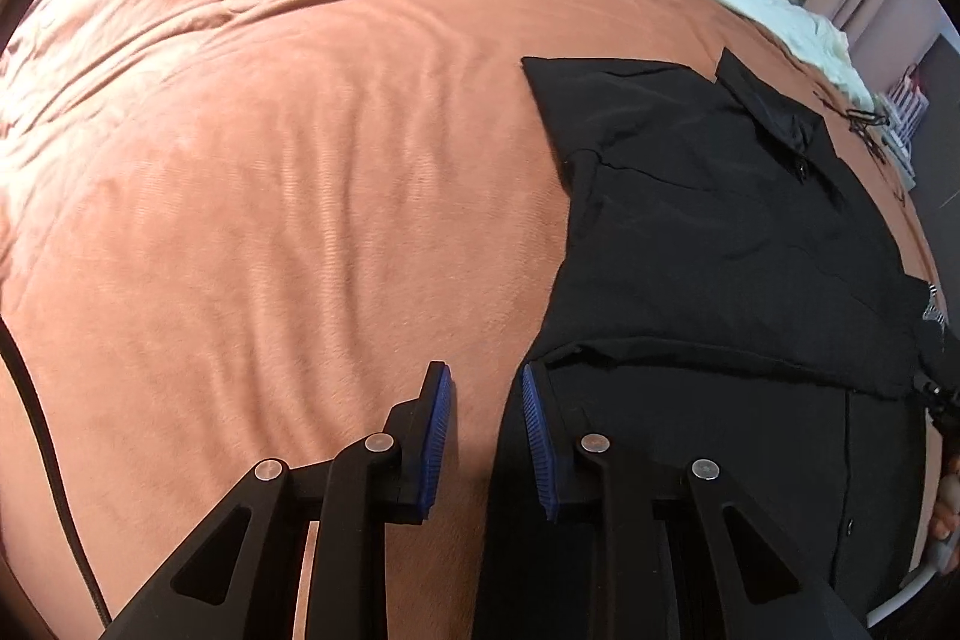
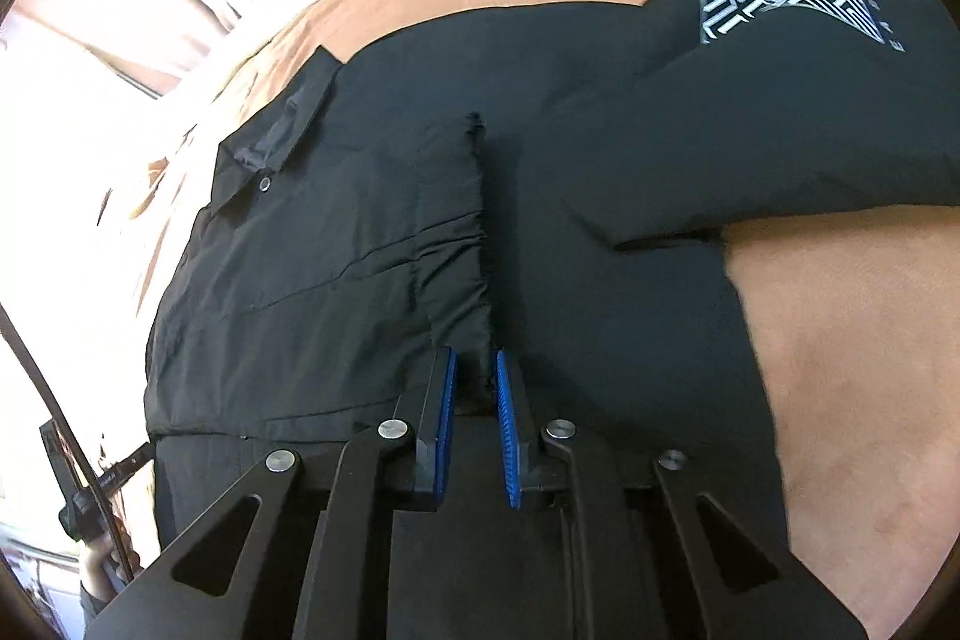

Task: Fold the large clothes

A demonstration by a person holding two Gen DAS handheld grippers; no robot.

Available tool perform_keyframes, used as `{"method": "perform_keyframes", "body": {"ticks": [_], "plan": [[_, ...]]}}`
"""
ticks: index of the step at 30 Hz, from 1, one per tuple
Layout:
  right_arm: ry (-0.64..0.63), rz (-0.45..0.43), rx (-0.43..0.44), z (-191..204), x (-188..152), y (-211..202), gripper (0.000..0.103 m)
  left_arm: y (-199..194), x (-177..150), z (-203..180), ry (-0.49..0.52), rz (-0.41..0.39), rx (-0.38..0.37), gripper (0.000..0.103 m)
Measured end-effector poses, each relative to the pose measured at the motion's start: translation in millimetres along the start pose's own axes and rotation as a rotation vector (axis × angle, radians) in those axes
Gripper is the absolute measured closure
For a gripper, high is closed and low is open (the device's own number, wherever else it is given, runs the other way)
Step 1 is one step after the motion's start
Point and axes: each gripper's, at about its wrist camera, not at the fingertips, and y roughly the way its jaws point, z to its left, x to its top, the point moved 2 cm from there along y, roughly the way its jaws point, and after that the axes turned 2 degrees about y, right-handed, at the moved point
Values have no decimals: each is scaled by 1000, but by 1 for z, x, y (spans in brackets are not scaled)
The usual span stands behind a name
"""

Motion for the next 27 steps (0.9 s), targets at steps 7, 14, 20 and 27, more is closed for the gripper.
{"method": "perform_keyframes", "body": {"ticks": [7,14,20,27], "plan": [[-16,-76,18,-13,0,-52,51,-39,-1,-7,18,-43,-23,76],[63,-186,-11,-69,0,-102,45,-61,-7,-50,91,-58,-46,55],[186,-277,-28,-129,0,-138,45,-66,-12,-93,157,-86,-64,36],[301,-369,-28,-181,4,-156,45,-56,-15,-131,206,-71,-77,36]]}}
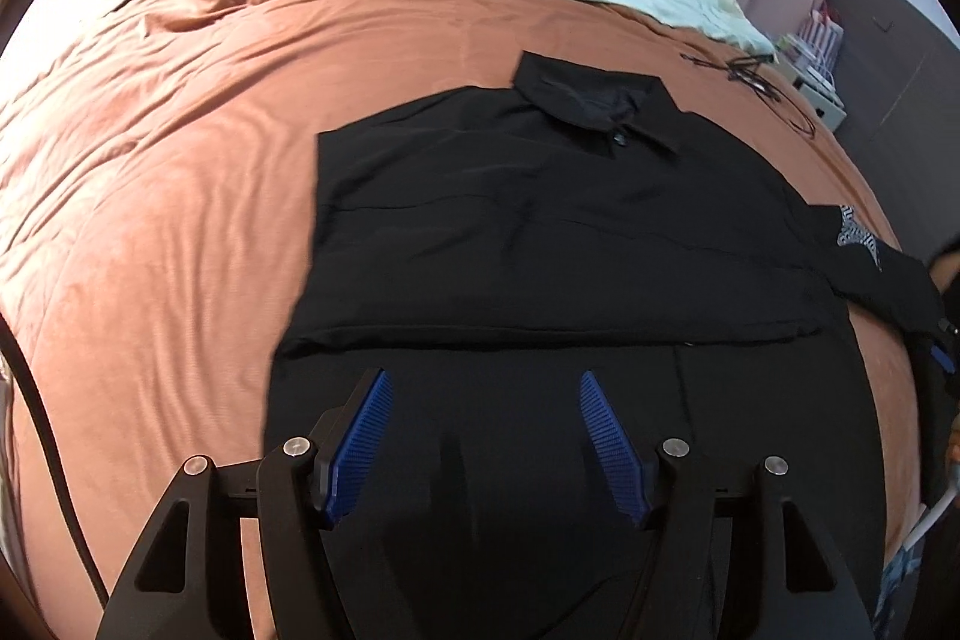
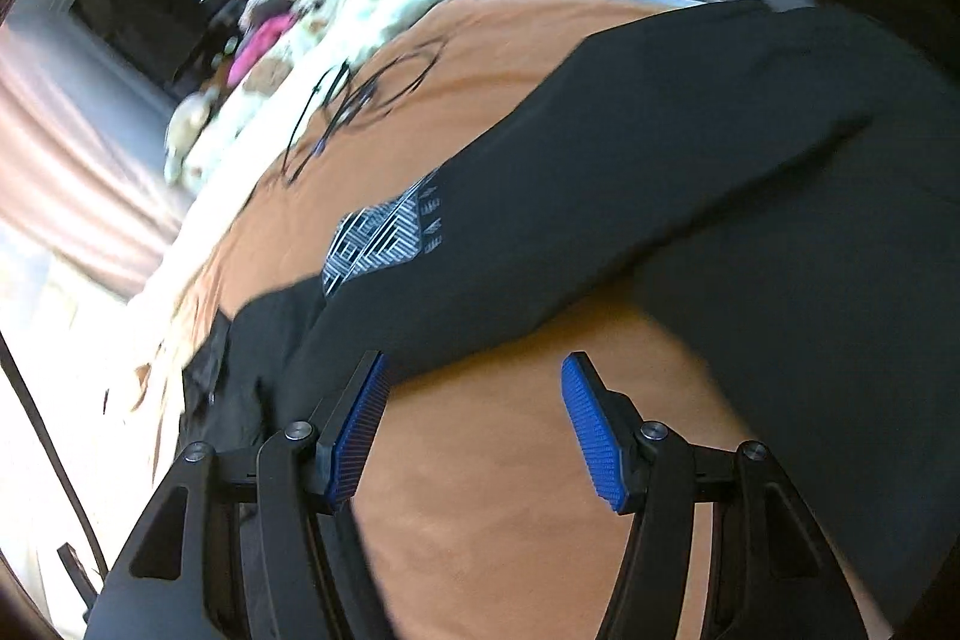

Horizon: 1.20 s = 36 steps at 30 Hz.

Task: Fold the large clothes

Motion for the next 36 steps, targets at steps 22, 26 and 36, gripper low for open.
{"method": "perform_keyframes", "body": {"ticks": [22,26,36], "plan": [[15,-149,39,33,2,-18,103,12,0,-10,37,17,20,36],[-93,-185,101,100,-6,-49,103,-1,-2,3,10,0,9,36],[-381,-154,262,276,-73,-88,103,-45,-14,53,-58,-61,3,36]]}}
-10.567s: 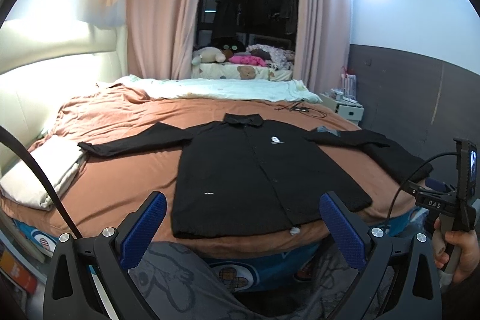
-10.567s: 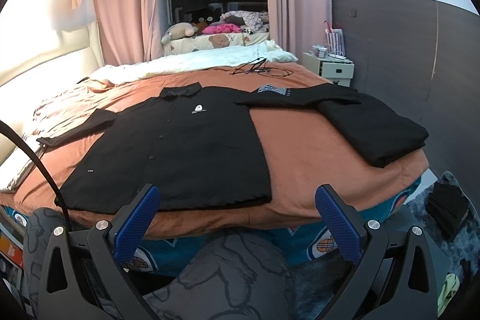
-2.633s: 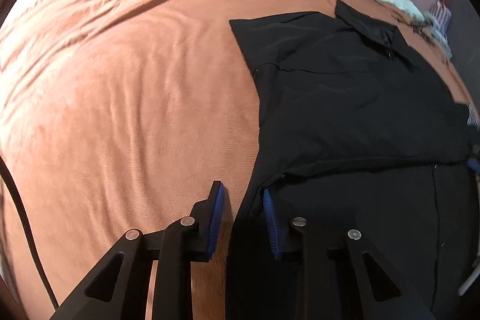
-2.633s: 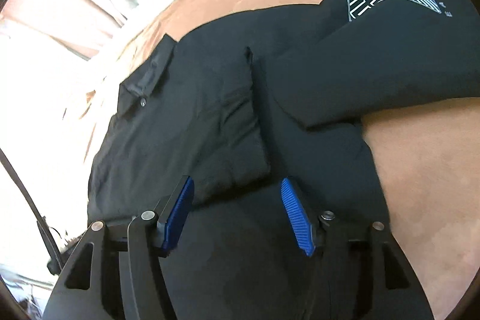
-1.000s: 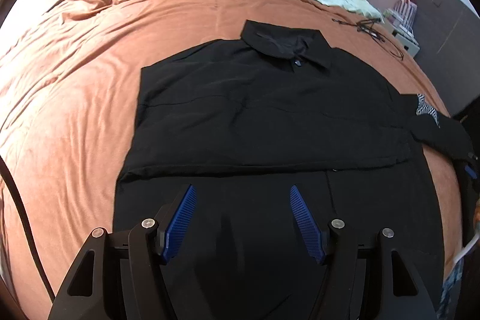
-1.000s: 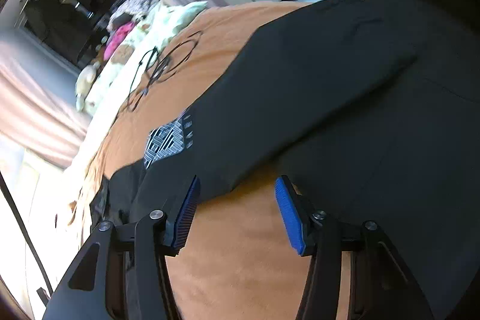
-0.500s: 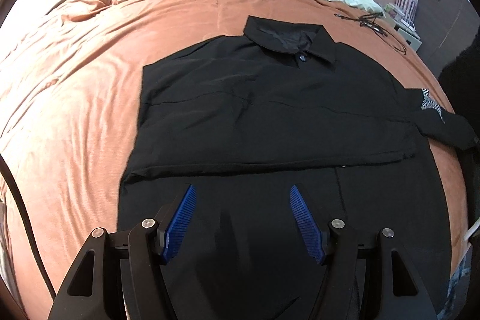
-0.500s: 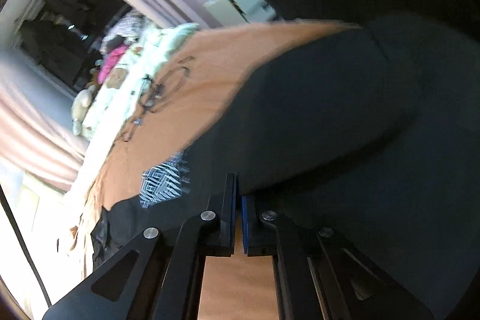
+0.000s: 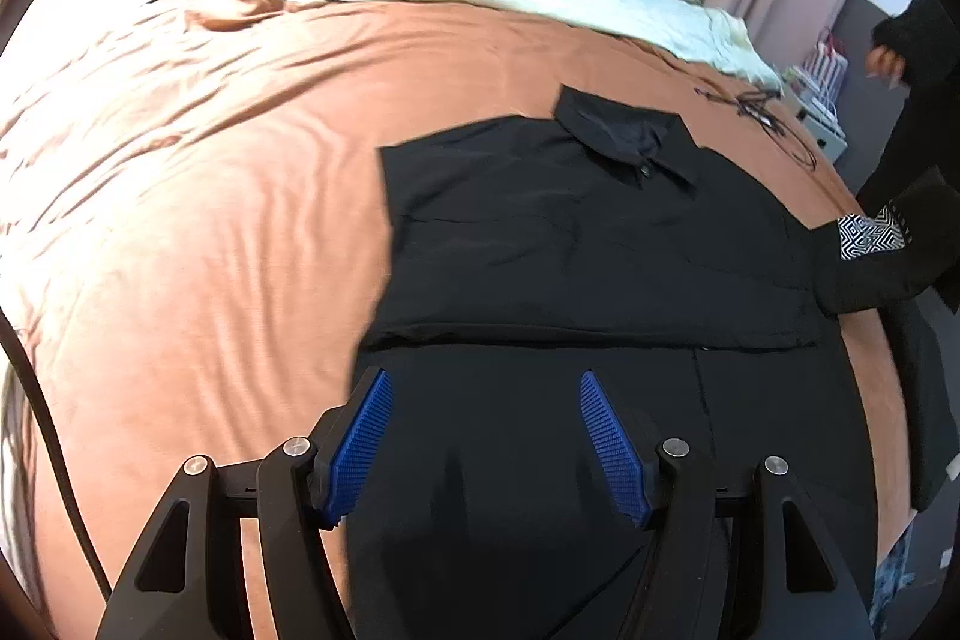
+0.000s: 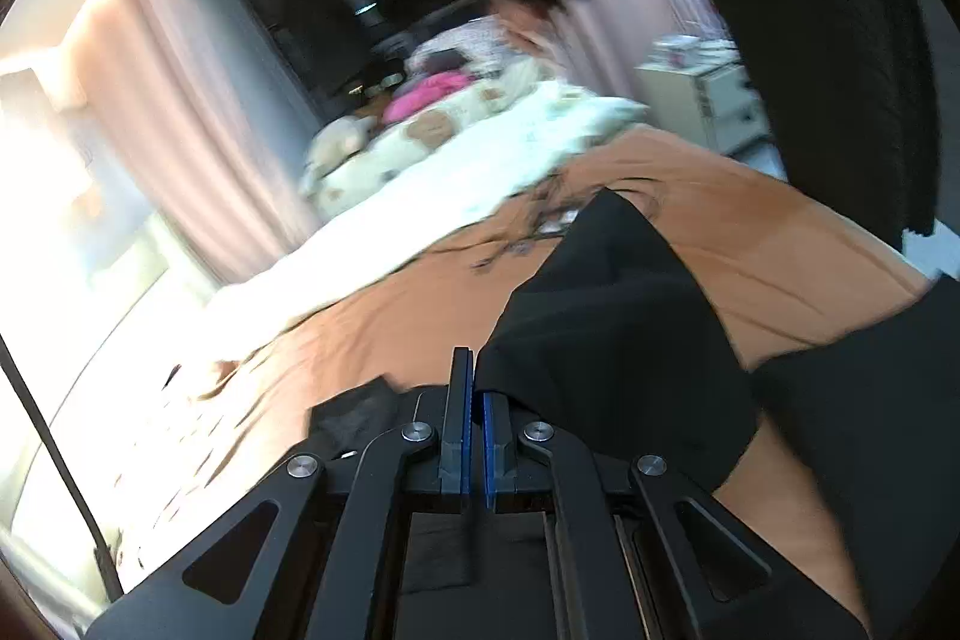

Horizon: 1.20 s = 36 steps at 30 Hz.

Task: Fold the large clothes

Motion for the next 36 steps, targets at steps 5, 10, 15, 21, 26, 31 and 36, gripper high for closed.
{"method": "perform_keyframes", "body": {"ticks": [5,10,15,21,26,31,36], "plan": [[-97,54,67,76,-23,14,103,-20,-7,37,-44,-25,16,36],[-164,125,114,123,-48,33,103,-34,-18,76,-92,-36,34,36],[-206,219,140,155,-72,72,103,-40,-33,109,-128,-28,56,36],[-252,395,113,182,-100,143,103,-40,-51,143,-166,-8,84,36],[-277,634,41,201,-110,214,100,-33,-62,158,-184,28,105,36],[-281,727,86,206,-109,239,43,-26,-68,160,-183,69,118,36],[-330,744,118,208,-85,224,42,-21,-62,143,-159,79,117,27]]}}
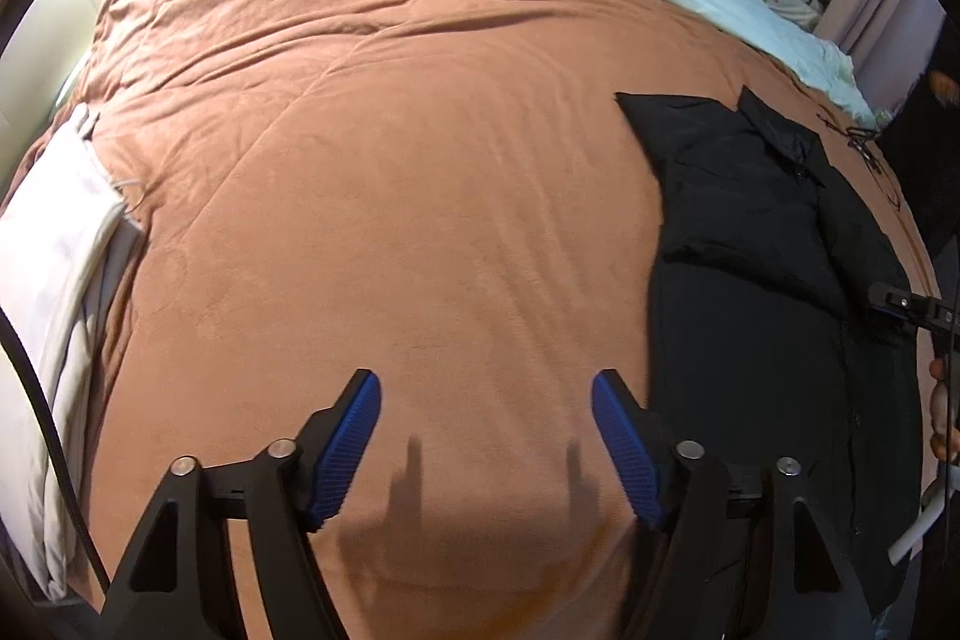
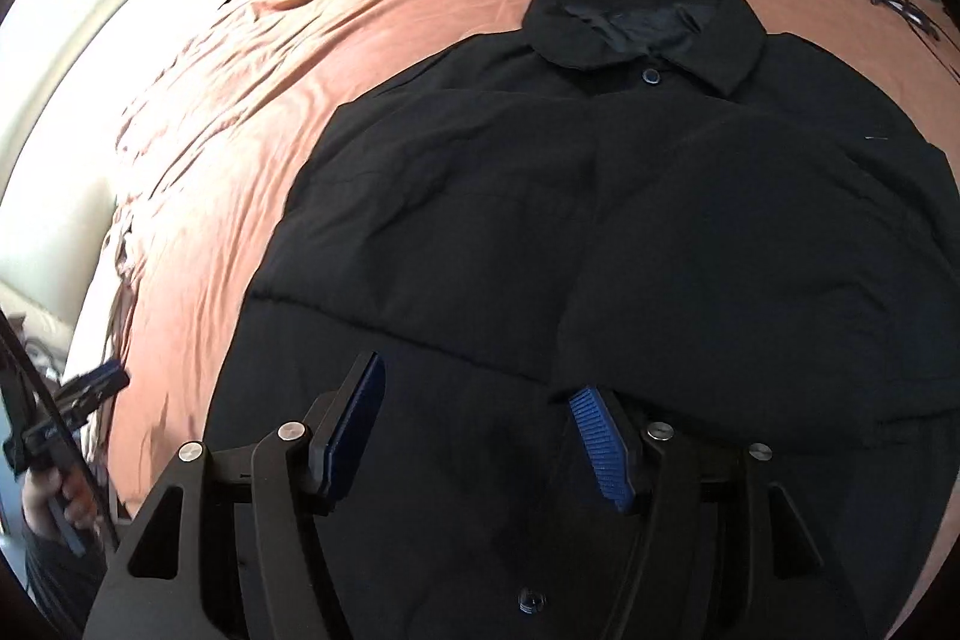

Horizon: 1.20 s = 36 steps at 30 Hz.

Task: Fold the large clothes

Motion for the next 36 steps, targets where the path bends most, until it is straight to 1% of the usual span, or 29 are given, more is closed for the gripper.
{"method": "perform_keyframes", "body": {"ticks": [4,7,8,9,12,16,20,23,25,27,29,31,32,34,36], "plan": [[-22,-20,23,-16,-17,-33,42,2,7,-29,45,-1,-16,27],[-5,-54,3,-50,-41,-72,42,4,14,-60,86,-1,-31,27],[10,-67,-12,-64,-42,-85,42,6,17,-72,101,-1,-39,27],[21,-75,-25,-70,-53,-91,42,7,19,-85,120,0,-47,27],[73,-86,-84,-104,-68,-118,42,12,25,-124,178,3,-65,27],[148,-93,-132,-147,-79,-141,42,21,31,-175,250,18,-84,26],[212,-107,-167,-180,-91,-161,42,30,38,-225,326,31,-89,24],[257,-115,-194,-205,-105,-168,42,39,41,-261,386,39,-86,20],[277,-122,-197,-213,-101,-164,42,45,42,-285,422,42,-82,20],[290,-132,-207,-221,-99,-157,42,50,43,-309,456,42,-81,20],[294,-132,-214,-220,-102,-138,42,54,42,-333,488,39,-83,20],[307,-117,-209,-231,-108,-127,50,58,42,-357,522,42,-92,20],[315,-109,-209,-235,-111,-124,51,60,42,-373,547,42,-95,20],[334,-92,-202,-249,-121,-120,59,65,41,-393,578,44,-99,20],[346,-114,-159,-257,-129,-121,62,72,39,-414,598,56,-110,20]]}}
